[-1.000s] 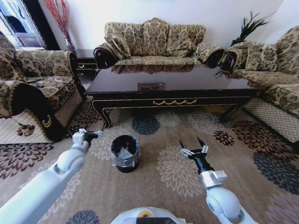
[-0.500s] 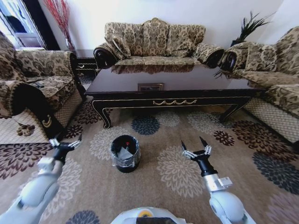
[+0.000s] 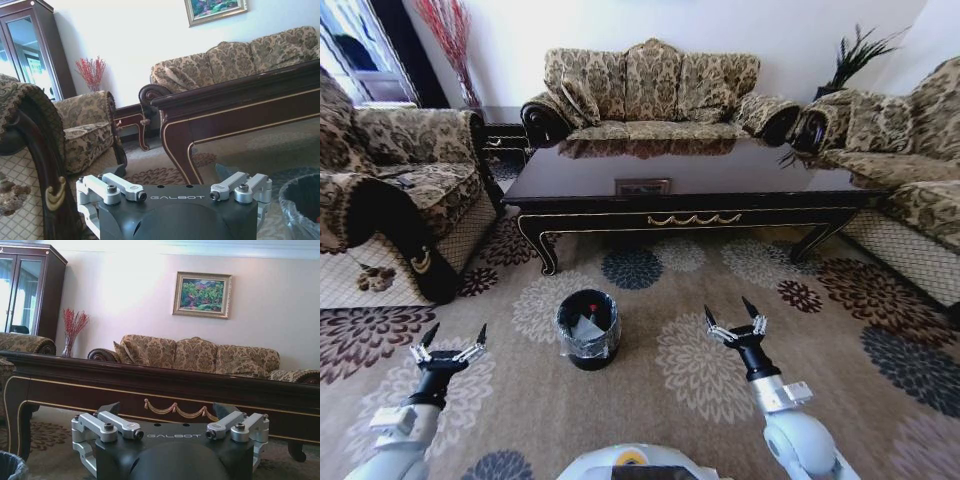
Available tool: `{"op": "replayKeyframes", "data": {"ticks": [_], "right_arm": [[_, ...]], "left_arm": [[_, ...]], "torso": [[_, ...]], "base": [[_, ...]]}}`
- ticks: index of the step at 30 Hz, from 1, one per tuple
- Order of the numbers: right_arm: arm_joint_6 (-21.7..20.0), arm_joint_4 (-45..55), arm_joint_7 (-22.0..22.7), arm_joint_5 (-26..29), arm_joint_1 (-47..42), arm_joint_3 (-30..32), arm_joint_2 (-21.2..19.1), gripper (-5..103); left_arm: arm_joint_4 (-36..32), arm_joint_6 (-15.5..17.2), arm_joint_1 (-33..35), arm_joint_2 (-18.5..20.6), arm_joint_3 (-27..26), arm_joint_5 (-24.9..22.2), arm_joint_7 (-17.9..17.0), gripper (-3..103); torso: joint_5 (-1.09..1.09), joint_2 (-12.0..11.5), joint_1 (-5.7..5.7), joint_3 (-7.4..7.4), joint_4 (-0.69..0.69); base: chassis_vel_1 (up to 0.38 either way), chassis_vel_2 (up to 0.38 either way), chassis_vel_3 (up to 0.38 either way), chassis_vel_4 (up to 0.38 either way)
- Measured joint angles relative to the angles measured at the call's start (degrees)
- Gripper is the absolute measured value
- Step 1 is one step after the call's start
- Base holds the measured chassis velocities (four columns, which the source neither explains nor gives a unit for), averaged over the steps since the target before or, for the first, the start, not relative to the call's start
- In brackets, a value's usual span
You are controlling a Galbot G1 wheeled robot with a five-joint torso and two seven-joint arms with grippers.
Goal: Move to the front of the table and pick up the trash from the floor, then place it into the trash bin.
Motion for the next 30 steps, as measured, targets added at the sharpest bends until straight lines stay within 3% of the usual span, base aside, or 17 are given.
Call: {"op": "replayKeyframes", "data": {"ticks": [30], "right_arm": [[-0.7,0.4,-0.1,-0.4,-0.8,0.3,0.3,100]], "left_arm": [[0.1,0.2,-0.6,0.3,0.7,-0.9,0.1,100]], "torso": [[-0.01,0.0,0.0,0.0,0.01]], "base": [[0.0,0.0,0.0,0.0]]}}
